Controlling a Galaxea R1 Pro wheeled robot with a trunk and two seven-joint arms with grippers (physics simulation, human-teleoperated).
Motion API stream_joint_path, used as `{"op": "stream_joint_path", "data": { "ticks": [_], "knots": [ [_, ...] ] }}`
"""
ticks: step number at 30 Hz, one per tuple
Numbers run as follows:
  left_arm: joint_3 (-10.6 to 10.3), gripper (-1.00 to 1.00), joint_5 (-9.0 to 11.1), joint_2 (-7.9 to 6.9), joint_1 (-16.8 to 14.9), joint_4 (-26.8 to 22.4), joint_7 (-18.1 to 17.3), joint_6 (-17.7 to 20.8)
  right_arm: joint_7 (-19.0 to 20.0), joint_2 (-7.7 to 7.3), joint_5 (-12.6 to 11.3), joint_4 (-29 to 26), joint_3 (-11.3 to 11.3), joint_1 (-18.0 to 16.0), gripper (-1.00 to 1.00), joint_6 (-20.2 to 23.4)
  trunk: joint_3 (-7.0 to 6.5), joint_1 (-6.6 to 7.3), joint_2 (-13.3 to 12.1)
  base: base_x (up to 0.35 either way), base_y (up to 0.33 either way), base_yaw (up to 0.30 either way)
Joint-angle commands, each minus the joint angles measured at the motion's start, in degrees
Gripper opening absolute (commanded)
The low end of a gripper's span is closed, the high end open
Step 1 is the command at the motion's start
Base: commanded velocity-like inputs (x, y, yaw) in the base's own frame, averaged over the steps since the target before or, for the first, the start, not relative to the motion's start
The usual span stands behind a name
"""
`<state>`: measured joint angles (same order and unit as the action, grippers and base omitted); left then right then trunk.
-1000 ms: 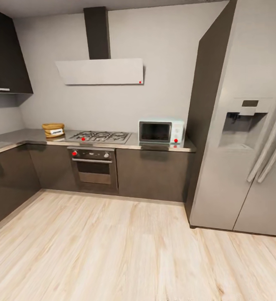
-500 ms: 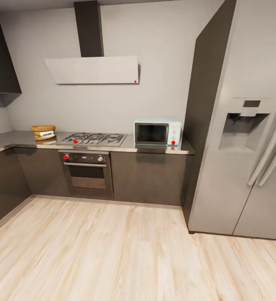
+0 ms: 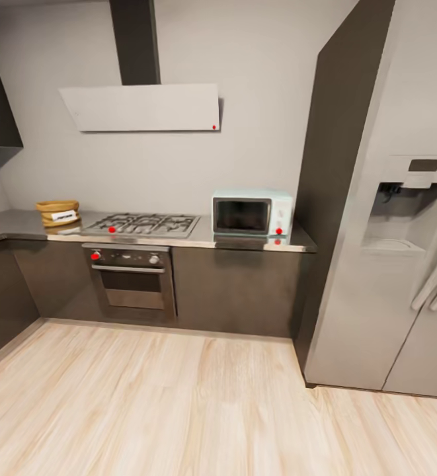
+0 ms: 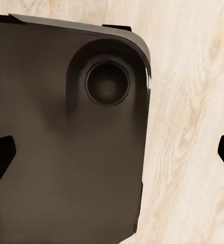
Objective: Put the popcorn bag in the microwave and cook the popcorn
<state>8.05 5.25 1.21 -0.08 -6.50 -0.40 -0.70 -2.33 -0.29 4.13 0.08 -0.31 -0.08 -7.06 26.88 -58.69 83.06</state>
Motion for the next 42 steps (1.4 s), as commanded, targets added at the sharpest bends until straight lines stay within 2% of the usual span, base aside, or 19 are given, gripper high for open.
{"op": "stream_joint_path", "data": {
  "ticks": [1,23,42],
  "knots": [
    [0.1,1.0,0.6,0.02,0.0,0.0,0.0,-0.1,-0.2,0.01,0.4,0.0,0.0,0.0,1.0,-0.1,0.05,-0.03,0.0,0.322,0.0,0.0],
    [0.0,1.0,0.2,0.02,0.0,0.0,0.0,-0.6,-0.2,-0.16,0.0,0.0,-0.2,0.0,1.0,-0.1,0.05,-0.03,0.0,0.322,0.0,0.0],
    [0.0,1.0,0.2,0.02,0.0,0.0,-0.1,-0.6,-0.2,-0.15,0.0,0.0,-0.2,0.0,1.0,-0.2,0.05,-0.03,0.0,0.322,0.091,0.0]
  ]
}}
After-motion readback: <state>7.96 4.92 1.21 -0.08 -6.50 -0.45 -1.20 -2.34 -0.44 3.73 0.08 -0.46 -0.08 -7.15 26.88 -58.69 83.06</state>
